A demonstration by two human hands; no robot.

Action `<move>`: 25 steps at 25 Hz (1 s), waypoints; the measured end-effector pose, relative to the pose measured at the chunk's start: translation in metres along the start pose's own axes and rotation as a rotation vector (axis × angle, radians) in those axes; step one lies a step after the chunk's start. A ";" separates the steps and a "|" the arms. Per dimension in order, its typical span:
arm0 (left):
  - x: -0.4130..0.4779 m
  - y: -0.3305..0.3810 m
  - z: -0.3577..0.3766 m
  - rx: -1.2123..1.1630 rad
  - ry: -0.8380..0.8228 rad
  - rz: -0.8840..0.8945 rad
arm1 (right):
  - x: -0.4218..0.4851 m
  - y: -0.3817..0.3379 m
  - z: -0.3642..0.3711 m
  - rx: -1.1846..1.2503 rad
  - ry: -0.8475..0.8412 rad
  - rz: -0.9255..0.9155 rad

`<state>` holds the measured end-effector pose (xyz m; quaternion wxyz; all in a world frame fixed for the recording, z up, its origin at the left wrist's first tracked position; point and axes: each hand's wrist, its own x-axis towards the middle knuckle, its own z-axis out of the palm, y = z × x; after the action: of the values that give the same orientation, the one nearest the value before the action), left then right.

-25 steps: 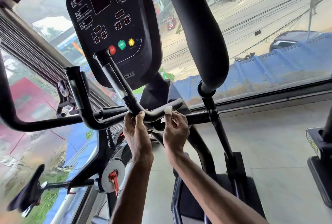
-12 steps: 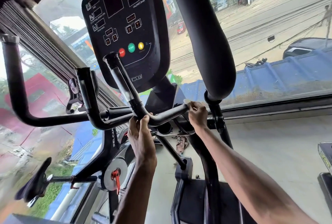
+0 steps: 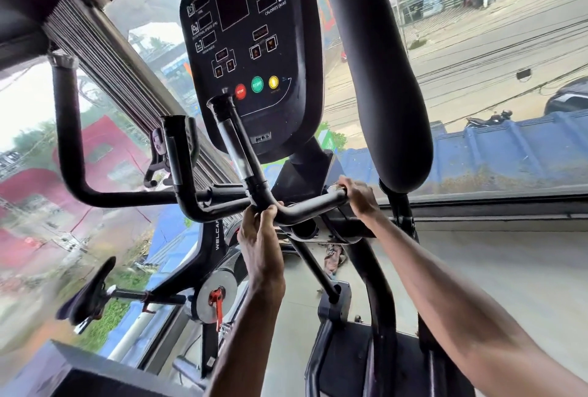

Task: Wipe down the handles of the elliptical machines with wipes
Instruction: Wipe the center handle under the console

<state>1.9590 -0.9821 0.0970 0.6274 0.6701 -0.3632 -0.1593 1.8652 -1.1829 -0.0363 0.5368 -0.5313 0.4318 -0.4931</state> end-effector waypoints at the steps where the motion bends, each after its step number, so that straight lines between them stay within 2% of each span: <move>1: -0.001 0.001 0.000 0.000 0.003 -0.005 | -0.006 -0.005 0.000 -0.031 -0.016 -0.031; 4: -0.003 0.005 0.001 0.003 0.003 -0.012 | -0.008 -0.003 -0.001 -0.087 -0.028 -0.143; 7: -0.004 0.005 0.001 -0.005 0.007 -0.023 | -0.018 0.009 -0.002 -0.105 0.140 -0.149; 11: -0.004 0.005 0.003 -0.016 0.030 -0.032 | -0.025 0.028 0.005 -0.227 0.157 -0.322; 13: -0.004 0.006 0.003 -0.016 0.025 -0.026 | -0.028 0.023 0.007 -0.284 0.190 -0.276; 15: -0.003 0.005 0.003 -0.031 0.017 -0.016 | -0.043 0.004 0.014 -0.249 0.182 -0.295; 18: -0.001 0.001 0.002 -0.051 0.026 -0.004 | -0.080 -0.026 0.028 -0.175 0.126 -0.546; 19: -0.001 0.000 0.002 -0.068 0.032 -0.002 | -0.081 -0.024 0.028 -0.170 0.131 -0.569; 23: -0.003 -0.003 -0.001 -0.049 0.050 0.051 | -0.075 -0.020 0.026 -0.160 0.231 -0.436; 25: -0.003 -0.005 -0.003 -0.008 0.084 0.101 | -0.090 -0.031 0.033 -0.109 0.170 -0.584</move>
<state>1.9600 -0.9780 0.0923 0.6520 0.6545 -0.3693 -0.1009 1.8830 -1.0880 -0.0086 0.3049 -0.6178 0.3300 -0.6454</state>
